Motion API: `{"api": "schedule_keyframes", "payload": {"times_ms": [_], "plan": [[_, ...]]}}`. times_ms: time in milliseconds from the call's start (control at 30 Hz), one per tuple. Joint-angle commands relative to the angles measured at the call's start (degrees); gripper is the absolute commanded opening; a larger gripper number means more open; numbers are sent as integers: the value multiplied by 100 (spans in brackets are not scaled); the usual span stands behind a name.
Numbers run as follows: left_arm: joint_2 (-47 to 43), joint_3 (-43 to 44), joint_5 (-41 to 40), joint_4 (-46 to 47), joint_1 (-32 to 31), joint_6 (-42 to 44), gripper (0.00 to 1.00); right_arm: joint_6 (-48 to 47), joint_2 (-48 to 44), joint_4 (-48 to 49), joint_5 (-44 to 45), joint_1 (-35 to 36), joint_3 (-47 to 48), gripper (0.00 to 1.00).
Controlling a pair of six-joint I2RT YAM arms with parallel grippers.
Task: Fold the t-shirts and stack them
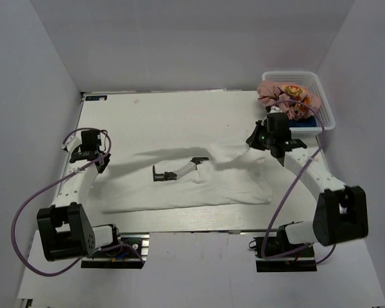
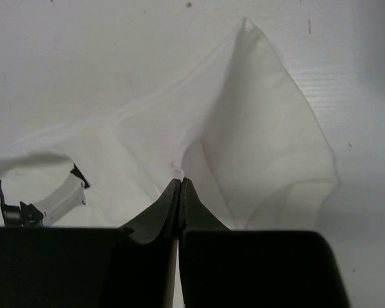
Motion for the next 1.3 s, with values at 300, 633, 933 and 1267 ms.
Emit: {"api": "schedule_keyframes", "payload": {"times_ms": [300, 633, 933, 1267], "plan": [[-477, -277, -885, -969, 48, -1124, 0, 334, -2076, -1028, 1133, -40, -1257, 0], [-881, -602, -938, -1347, 40, -1563, 0, 904, -2419, -1784, 826, -31, -2029, 0], [-820, -243, -894, -1926, 40, -1704, 81, 1627, -2973, -1689, 666, 13, -3095, 76], [-733, 128, 1800, -364, -83, 482, 100, 537, -2763, -1523, 574, 162, -1846, 90]]}}
